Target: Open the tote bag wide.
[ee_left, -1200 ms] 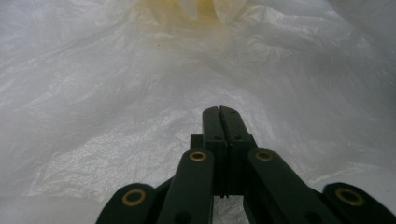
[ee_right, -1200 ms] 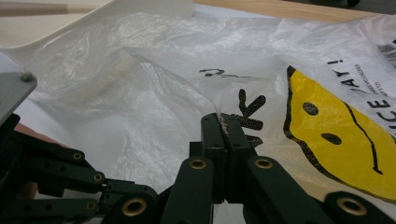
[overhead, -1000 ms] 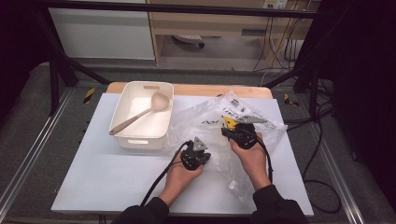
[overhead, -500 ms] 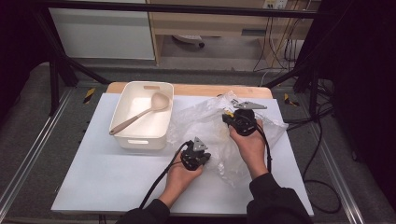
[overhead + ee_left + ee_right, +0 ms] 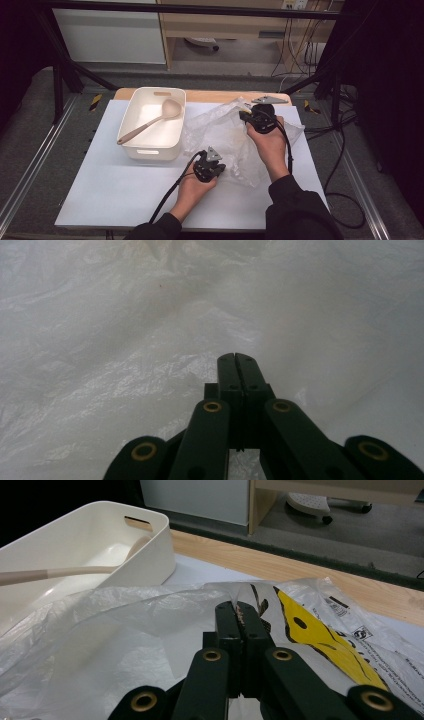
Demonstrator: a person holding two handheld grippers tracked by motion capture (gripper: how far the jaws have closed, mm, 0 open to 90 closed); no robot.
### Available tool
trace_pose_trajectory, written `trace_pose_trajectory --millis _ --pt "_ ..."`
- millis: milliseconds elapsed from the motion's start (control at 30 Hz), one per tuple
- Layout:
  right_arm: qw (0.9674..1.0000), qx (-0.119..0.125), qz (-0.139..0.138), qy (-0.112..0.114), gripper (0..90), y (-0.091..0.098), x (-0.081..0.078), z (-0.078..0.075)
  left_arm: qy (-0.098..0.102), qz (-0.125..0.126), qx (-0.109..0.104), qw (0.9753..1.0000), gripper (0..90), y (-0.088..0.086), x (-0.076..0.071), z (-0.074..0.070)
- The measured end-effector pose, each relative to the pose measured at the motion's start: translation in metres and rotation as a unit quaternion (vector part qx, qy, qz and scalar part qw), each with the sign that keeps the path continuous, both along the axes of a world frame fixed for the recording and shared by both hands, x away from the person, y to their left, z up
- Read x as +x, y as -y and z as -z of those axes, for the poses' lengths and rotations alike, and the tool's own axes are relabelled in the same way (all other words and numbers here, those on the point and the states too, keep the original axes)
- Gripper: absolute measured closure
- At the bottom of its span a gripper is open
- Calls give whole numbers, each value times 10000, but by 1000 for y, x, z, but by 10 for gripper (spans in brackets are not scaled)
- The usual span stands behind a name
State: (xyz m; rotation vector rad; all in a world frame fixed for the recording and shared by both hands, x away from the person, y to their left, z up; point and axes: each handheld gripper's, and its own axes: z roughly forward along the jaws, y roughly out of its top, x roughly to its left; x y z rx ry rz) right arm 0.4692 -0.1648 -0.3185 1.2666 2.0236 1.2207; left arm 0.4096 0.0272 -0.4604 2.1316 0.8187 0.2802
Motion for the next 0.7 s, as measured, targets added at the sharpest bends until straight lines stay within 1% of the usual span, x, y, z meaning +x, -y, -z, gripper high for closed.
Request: trace_pose_trajectory --millis 100,133,367,500,567,700 --pt "10000 -3 14 -45 900 0 5 3 9 -4 2 10000 900 0 0 0" --pt "10000 41 35 -83 900 0 6 4 9 -4 0 10000 900 0 0 0" --pt "9997 118 109 -172 900 4 14 7 38 -1 38 10000 900 1 -1 0" --pt "9997 147 121 -153 900 5 16 1 57 -20 29 10000 900 1 -1 0" --pt "9997 196 98 -148 900 5 17 -2 94 -12 60 9999 900 2 -2 0" --pt "9997 218 69 -133 900 2 18 -7 143 -27 94 9998 900 3 -3 0"
